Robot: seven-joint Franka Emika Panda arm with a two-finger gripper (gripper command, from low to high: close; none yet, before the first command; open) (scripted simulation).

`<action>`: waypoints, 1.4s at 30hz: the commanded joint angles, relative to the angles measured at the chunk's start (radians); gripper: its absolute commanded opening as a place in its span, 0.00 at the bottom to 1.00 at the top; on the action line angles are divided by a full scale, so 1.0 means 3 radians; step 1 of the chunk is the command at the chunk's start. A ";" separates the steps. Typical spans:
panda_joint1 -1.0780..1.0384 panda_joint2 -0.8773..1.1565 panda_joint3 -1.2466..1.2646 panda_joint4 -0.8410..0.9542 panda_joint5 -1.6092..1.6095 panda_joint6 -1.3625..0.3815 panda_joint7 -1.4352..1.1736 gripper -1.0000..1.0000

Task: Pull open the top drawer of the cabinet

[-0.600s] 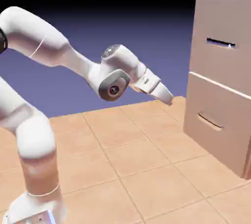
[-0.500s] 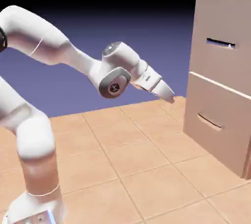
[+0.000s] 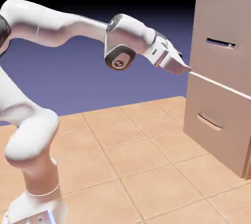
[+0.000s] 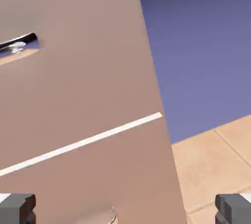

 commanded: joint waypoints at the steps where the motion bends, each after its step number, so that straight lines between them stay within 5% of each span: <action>1: -0.0093 -0.0001 0.0088 0.0062 0.0145 -0.0004 -0.0032 0.50; 42: -0.3914 -0.0057 0.3684 0.2594 0.6089 -0.0156 -0.1322 0.50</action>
